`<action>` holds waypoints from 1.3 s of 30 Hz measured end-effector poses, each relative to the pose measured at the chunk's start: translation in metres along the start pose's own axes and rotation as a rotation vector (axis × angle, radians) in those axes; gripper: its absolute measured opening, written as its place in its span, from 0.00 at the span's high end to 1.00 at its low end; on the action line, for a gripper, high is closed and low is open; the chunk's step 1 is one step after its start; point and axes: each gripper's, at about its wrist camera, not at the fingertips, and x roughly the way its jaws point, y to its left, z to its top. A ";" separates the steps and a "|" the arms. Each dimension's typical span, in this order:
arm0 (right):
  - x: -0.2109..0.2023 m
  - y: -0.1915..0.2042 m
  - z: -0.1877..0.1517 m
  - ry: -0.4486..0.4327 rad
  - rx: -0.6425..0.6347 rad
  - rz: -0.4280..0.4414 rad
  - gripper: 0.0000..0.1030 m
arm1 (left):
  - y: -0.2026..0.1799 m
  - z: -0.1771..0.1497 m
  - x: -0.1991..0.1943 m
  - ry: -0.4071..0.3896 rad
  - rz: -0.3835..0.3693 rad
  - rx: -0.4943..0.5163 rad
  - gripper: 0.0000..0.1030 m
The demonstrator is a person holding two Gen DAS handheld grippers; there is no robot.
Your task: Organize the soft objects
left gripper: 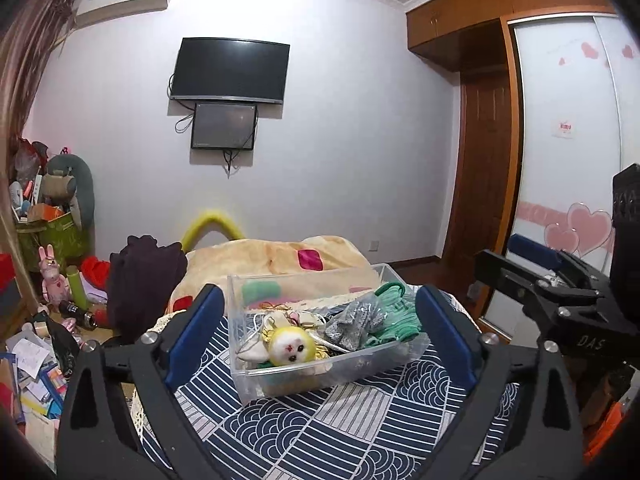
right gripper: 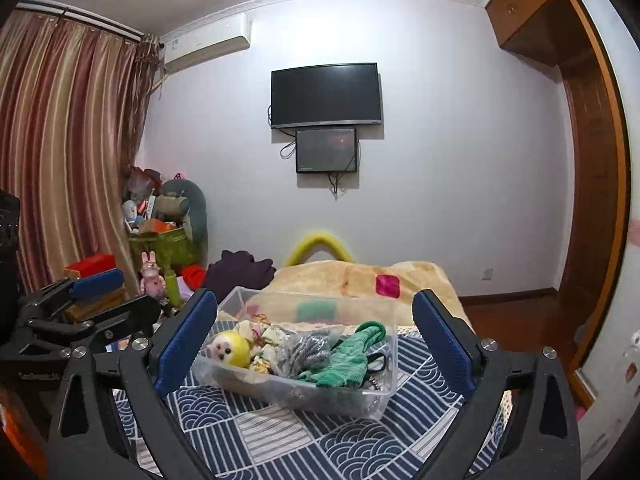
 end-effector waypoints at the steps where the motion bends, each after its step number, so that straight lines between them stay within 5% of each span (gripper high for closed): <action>1: 0.001 0.000 0.000 0.003 0.000 0.001 0.05 | 0.000 0.000 0.000 -0.001 -0.001 -0.003 0.05; 39: -0.003 -0.002 -0.006 0.007 0.023 0.027 0.04 | 0.000 -0.006 -0.001 -0.010 0.037 0.016 0.00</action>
